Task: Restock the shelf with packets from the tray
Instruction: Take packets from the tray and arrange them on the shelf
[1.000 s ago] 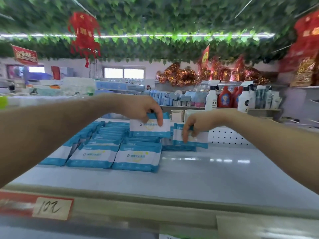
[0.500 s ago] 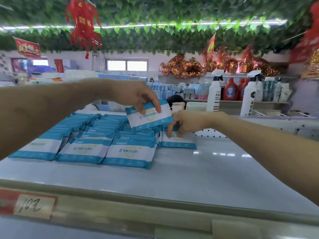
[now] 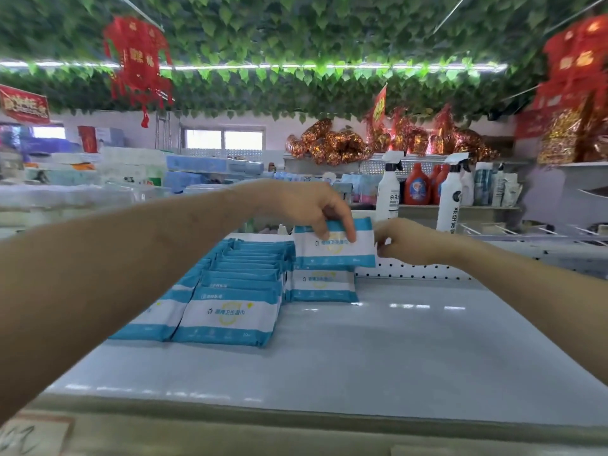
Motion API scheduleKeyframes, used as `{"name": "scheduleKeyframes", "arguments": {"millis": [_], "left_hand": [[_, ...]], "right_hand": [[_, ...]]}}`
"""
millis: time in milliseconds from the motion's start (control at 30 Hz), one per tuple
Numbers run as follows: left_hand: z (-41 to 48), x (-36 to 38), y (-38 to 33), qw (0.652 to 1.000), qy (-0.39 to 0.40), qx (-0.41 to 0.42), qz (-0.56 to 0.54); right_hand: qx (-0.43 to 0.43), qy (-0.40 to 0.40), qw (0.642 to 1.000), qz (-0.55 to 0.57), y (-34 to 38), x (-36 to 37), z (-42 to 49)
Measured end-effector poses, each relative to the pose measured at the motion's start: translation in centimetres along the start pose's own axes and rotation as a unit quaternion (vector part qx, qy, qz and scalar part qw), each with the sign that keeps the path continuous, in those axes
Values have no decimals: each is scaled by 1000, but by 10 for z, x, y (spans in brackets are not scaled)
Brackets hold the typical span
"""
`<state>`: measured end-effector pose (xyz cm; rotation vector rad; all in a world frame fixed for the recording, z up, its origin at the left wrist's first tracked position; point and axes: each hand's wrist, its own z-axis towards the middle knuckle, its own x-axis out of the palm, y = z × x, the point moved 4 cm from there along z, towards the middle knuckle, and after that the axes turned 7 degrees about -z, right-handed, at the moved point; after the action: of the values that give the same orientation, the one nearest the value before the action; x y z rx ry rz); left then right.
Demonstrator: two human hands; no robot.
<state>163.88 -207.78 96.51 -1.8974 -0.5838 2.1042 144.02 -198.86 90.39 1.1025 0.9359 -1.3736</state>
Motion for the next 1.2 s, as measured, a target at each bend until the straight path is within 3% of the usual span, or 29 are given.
{"name": "scheduleKeyframes", "arguments": {"millis": [300, 500, 733, 967, 1200], "left_hand": [[7, 49, 51, 996, 65, -55, -28], [3, 56, 54, 997, 64, -26, 31], [-44, 33, 63, 997, -9, -26, 65], [-191, -38, 95, 981, -165, -98, 24], [-420, -60, 119, 932, -248, -262, 30]], "right_hand": [[14, -54, 998, 18, -21, -8, -23], [0, -80, 996, 42, 10, -9, -8], [-49, -79, 995, 39, 78, -24, 16], [-143, -70, 985, 67, 205, -16, 63], [-319, -42, 941, 106, 413, 15, 111]]}}
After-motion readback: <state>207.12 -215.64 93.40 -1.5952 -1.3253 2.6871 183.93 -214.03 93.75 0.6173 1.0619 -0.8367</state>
